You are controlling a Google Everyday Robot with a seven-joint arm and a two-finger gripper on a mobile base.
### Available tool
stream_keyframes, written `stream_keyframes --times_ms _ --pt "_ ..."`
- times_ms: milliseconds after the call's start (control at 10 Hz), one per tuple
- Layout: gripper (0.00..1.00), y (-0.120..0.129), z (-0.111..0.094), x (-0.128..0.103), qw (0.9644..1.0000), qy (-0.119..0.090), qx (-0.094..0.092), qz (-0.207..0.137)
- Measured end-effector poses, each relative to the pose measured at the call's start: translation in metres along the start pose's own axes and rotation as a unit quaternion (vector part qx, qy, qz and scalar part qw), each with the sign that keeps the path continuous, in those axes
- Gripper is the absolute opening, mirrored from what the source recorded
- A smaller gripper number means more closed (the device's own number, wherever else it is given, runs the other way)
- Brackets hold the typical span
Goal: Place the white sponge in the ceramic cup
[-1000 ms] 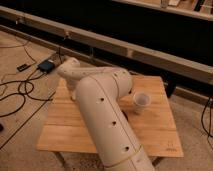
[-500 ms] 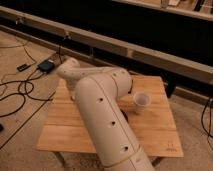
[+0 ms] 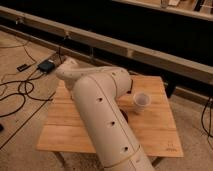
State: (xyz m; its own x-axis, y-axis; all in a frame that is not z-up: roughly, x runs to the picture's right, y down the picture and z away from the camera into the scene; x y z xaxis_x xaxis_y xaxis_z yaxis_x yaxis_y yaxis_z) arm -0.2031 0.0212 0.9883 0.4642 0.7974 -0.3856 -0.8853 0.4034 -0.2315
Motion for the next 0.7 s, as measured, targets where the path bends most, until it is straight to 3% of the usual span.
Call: stream_keyframes --times_ms 100,300,500,700 --pt "0.00 0.001 -0.004 -0.003 1.0000 -0.009 -0.002 0.001" --pt "0.00 -0.003 -0.015 -0.011 0.9993 -0.038 -0.001 0.005" --pt "0.00 -0.011 -0.035 -0.019 0.9970 -0.078 0.002 0.005" --pt "0.00 -0.010 -0.050 -0.017 0.9942 -0.106 -0.016 -0.006"
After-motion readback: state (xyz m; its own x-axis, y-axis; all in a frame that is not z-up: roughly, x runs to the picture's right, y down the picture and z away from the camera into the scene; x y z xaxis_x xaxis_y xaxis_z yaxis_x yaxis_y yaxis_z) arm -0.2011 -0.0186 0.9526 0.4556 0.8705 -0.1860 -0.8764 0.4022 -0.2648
